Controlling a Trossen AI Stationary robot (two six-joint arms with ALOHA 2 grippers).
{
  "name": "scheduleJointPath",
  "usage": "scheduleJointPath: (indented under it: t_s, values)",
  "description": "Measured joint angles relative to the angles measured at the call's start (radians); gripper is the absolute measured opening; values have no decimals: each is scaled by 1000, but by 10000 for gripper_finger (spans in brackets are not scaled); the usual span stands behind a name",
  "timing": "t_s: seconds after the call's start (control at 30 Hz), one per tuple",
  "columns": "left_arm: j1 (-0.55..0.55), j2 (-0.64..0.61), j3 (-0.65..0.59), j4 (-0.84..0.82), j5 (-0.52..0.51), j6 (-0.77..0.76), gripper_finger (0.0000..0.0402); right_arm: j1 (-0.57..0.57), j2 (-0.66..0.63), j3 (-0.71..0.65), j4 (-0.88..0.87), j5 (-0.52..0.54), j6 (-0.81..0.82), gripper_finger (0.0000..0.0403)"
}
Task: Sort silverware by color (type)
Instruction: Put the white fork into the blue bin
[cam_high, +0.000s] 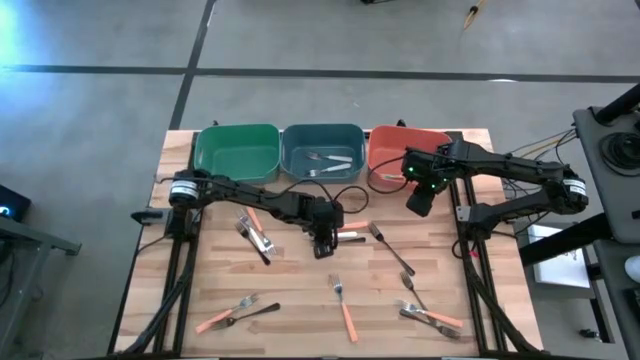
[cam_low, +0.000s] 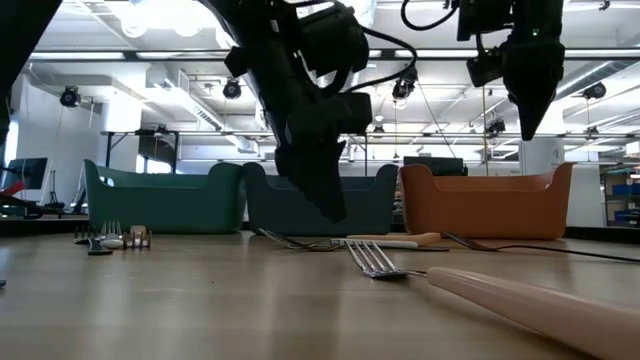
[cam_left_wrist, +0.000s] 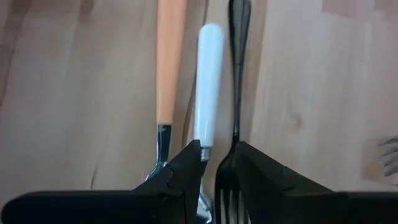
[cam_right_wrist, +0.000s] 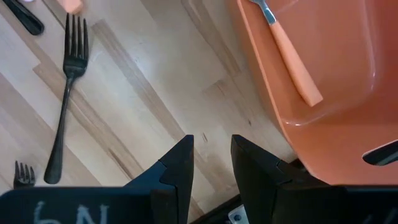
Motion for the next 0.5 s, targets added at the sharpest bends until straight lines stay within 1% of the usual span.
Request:
scheduleJointPath:
  t_s: [0.17,0.3,0.5]
  values:
    - [0,0,-23,9,-51,-17,84,0,0,0,4,1,-1,98]
    - [-1,0,-44,63,-49,-20,84,0,0,0,6,1,-2,98]
    - [-3,1,-58,87,-49,-20,84,0,0,0,9,1,-2,98]
